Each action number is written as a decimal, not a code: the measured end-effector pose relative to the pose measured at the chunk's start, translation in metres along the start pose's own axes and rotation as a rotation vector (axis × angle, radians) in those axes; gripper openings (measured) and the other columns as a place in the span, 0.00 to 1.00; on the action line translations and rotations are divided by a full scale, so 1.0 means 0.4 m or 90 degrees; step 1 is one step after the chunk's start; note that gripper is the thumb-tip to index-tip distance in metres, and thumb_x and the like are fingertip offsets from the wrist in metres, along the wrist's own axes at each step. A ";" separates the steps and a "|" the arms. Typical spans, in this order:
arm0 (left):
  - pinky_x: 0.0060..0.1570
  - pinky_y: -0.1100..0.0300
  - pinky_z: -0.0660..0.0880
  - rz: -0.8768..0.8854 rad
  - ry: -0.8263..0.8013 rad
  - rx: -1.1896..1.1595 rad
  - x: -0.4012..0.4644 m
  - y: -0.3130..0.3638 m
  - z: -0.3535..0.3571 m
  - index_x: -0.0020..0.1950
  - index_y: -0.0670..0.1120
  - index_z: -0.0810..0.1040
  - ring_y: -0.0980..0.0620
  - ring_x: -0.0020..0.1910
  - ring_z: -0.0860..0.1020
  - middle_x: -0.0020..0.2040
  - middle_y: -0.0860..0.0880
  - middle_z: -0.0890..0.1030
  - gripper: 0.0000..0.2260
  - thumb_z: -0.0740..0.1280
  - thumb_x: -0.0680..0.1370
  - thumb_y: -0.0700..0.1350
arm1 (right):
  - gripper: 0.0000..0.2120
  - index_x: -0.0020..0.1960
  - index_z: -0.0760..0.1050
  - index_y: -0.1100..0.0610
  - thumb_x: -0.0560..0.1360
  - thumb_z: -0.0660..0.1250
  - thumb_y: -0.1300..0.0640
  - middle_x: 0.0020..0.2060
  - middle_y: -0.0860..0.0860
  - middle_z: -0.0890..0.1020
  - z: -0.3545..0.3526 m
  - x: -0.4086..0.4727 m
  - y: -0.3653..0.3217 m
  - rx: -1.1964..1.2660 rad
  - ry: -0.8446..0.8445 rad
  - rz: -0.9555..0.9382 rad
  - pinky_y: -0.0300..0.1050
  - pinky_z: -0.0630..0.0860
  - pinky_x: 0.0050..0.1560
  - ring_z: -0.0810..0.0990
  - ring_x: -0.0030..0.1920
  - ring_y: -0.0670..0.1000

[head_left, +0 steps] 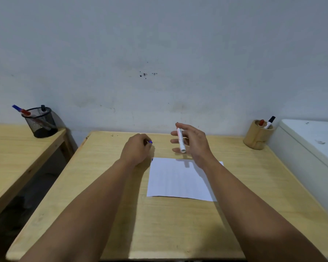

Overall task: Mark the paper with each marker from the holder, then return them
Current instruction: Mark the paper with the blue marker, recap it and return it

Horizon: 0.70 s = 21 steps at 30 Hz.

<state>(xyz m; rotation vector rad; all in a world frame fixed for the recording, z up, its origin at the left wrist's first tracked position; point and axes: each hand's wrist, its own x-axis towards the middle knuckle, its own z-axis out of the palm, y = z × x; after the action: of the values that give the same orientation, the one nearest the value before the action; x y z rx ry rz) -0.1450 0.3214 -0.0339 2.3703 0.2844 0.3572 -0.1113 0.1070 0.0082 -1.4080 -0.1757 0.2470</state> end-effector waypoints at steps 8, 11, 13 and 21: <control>0.46 0.54 0.75 -0.102 0.042 -0.433 -0.030 0.132 -0.086 0.57 0.47 0.82 0.49 0.46 0.78 0.46 0.49 0.84 0.06 0.68 0.81 0.44 | 0.10 0.58 0.77 0.50 0.82 0.71 0.63 0.48 0.55 0.86 0.043 -0.046 0.032 -0.231 -0.031 -0.092 0.48 0.83 0.38 0.83 0.33 0.50; 0.48 0.56 0.74 -0.112 0.035 -0.487 -0.047 0.167 -0.112 0.56 0.46 0.82 0.50 0.49 0.79 0.47 0.50 0.84 0.05 0.69 0.81 0.44 | 0.15 0.66 0.81 0.51 0.81 0.74 0.61 0.47 0.50 0.85 0.059 -0.059 0.024 -0.246 -0.041 -0.111 0.48 0.83 0.42 0.86 0.35 0.50; 0.47 0.56 0.75 -0.109 0.042 -0.500 -0.060 0.186 -0.126 0.57 0.45 0.83 0.51 0.48 0.79 0.48 0.49 0.84 0.06 0.70 0.81 0.43 | 0.13 0.65 0.84 0.53 0.80 0.75 0.60 0.48 0.50 0.83 0.064 -0.064 0.011 -0.250 -0.030 -0.119 0.45 0.81 0.40 0.86 0.35 0.49; 0.48 0.55 0.74 -0.080 0.055 -0.474 -0.093 0.240 -0.156 0.53 0.47 0.84 0.51 0.46 0.79 0.45 0.51 0.85 0.04 0.71 0.80 0.43 | 0.11 0.60 0.85 0.50 0.80 0.75 0.61 0.46 0.48 0.81 0.056 -0.103 -0.035 -0.275 -0.026 -0.153 0.37 0.80 0.37 0.85 0.31 0.44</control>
<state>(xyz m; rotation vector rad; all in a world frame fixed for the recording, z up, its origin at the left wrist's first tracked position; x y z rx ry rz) -0.1905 0.2799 0.0693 1.6017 0.2786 0.4179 -0.1558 0.1150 0.0266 -1.7914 -0.4492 0.0377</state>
